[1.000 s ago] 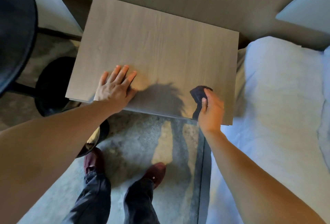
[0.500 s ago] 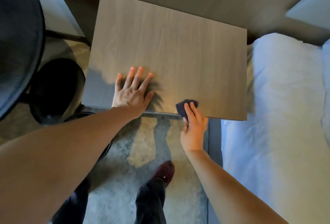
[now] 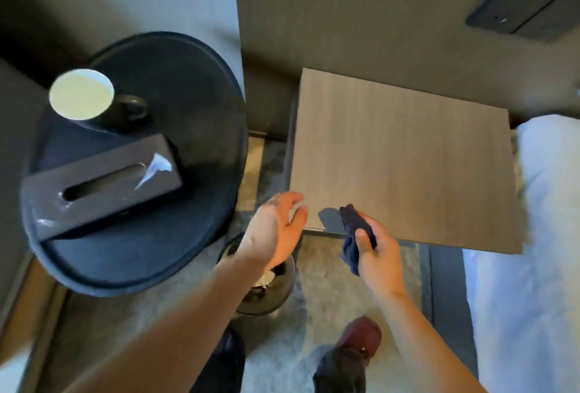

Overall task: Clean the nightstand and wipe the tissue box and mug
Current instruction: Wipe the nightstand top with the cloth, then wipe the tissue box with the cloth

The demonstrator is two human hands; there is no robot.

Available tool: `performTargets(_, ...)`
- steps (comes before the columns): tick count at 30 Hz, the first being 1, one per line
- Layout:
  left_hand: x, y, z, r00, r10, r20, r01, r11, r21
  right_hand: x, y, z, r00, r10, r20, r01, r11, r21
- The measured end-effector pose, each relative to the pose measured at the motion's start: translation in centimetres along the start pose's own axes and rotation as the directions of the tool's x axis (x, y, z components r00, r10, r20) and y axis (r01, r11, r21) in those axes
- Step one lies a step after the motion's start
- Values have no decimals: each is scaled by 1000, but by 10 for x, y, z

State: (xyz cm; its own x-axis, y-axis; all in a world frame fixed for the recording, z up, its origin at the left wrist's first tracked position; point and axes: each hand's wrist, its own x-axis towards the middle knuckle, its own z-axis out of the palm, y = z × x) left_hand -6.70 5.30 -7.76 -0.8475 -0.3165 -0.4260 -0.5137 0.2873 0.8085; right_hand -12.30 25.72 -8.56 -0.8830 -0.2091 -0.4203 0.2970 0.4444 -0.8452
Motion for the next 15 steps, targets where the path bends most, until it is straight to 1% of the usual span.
performTargets(1, -11, -7, -20, 999, -8, -37, 8, 1000, -9, -2, -10, 17, 1000, -12, 16, 12, 1000, 0)
performTargets(3, -29, -20, -62, 994, -12, -110, 16, 999, 36, -4, -30, 51, 999, -37, 34, 37, 999, -22)
performTargets(5, -44, -30, -104, 980, 20, -200, -9, 998, 56, -3, -45, 85, 995, -67, 73, 72, 995, -67)
performTargets(7, -53, -41, -146, 948, 60, -314, -40, 997, 70, 0, -60, 119, 987, -90, 132, 108, 985, -136)
performTargets(10, -60, -62, -202, 877, 70, -475, -8, 991, 131, 2, -87, 168, 967, -178, 181, 219, 946, -239)
performTargets(13, -61, -86, -246, 815, 55, -576, 37, 989, 146, 4, -115, 206, 942, -275, 191, 323, 898, -298)
performTargets(15, -58, -103, -268, 793, 57, -607, 86, 975, 205, 8, -131, 226, 919, -322, 227, 382, 868, -316)
